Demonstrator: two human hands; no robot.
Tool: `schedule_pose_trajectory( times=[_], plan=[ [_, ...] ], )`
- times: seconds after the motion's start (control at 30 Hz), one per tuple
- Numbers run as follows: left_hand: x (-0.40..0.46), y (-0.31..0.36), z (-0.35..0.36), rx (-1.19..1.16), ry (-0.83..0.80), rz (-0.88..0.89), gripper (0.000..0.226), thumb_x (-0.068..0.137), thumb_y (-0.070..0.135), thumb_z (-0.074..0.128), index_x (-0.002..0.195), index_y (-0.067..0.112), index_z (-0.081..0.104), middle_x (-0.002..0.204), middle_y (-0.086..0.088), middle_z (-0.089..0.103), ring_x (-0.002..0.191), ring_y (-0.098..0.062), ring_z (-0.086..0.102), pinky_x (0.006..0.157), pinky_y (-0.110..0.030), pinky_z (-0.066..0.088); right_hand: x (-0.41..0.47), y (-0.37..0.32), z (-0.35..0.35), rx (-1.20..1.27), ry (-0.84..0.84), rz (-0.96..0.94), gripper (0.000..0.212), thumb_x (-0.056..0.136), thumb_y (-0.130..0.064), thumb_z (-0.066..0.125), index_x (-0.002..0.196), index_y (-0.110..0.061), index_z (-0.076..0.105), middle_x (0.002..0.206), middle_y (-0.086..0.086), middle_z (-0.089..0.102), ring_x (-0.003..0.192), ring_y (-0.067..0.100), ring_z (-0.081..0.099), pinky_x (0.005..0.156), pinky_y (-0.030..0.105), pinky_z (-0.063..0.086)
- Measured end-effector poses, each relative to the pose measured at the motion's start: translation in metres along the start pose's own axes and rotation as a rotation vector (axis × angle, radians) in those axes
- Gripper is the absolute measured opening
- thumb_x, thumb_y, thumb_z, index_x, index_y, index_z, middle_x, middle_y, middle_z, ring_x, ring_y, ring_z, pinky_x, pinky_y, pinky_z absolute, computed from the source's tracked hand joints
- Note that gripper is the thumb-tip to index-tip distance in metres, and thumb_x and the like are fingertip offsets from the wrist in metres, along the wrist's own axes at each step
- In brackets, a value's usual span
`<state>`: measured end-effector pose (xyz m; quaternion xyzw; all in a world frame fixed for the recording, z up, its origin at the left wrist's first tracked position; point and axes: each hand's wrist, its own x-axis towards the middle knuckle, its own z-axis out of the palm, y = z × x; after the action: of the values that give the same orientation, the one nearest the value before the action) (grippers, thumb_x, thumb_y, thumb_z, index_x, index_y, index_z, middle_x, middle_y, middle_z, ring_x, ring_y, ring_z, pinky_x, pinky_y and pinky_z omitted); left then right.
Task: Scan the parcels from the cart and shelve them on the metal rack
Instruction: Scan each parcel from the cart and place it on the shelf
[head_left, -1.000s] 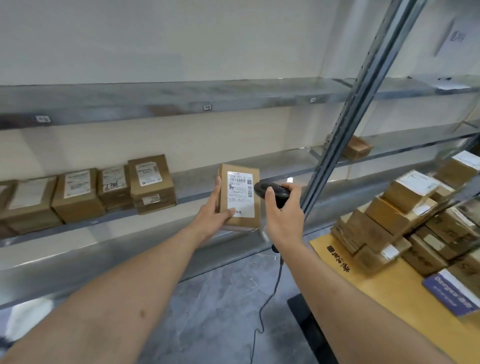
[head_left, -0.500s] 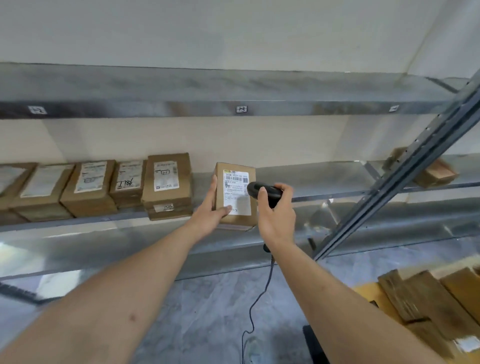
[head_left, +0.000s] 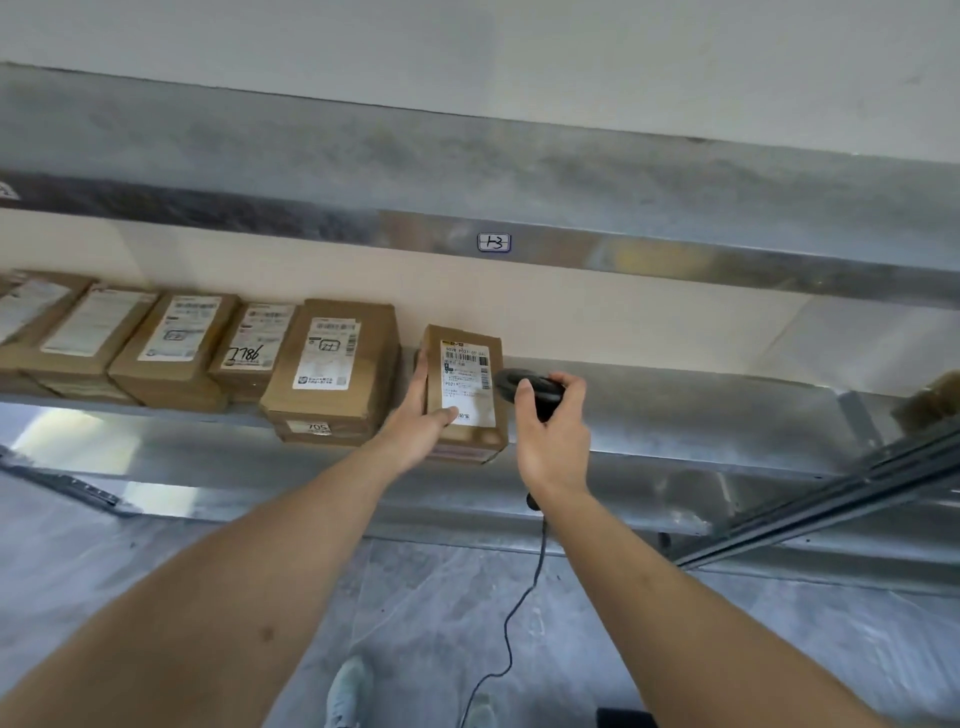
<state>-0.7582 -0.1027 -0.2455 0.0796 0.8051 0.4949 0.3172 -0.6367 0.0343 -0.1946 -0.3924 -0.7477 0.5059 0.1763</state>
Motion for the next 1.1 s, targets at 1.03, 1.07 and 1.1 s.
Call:
schedule_pose_trajectory(
  times=[1.03, 1.07, 1.1],
  plan=[
    [0.049, 0.02, -0.02, 1.113, 0.039, 0.216, 0.103, 0.097, 0.07, 0.049, 0.168, 0.014, 0.001, 0.173, -0.023, -0.013, 0.16, -0.042, -0.01, 0.131, -0.049, -0.001, 0.037, -0.013, 0.075, -0.035, -0.025, 0.073, 0.038, 0.105, -0.048, 0.053, 0.134, -0.028, 0.04, 0.1, -0.006, 0.065, 0.096, 0.024, 0.067, 0.087, 0.039, 0.054],
    [0.049, 0.02, -0.021, 1.115, 0.038, 0.218, 0.103, 0.097, 0.07, 0.049, 0.168, 0.013, 0.0, 0.173, -0.023, -0.013, 0.16, -0.041, -0.01, 0.13, -0.049, -0.001, 0.037, -0.014, 0.075, -0.035, -0.027, 0.072, 0.038, 0.105, -0.048, 0.053, 0.135, -0.028, 0.04, 0.101, -0.006, 0.065, 0.096, 0.024, 0.067, 0.088, 0.039, 0.054],
    [0.049, 0.019, -0.022, 1.118, 0.037, 0.221, 0.103, 0.097, 0.07, 0.049, 0.168, 0.013, 0.0, 0.173, -0.023, -0.012, 0.16, -0.041, -0.01, 0.13, -0.049, -0.001, 0.037, -0.015, 0.074, -0.035, -0.029, 0.072, 0.038, 0.105, -0.048, 0.053, 0.135, -0.028, 0.04, 0.102, -0.006, 0.065, 0.097, 0.024, 0.067, 0.088, 0.039, 0.054]
  ],
)
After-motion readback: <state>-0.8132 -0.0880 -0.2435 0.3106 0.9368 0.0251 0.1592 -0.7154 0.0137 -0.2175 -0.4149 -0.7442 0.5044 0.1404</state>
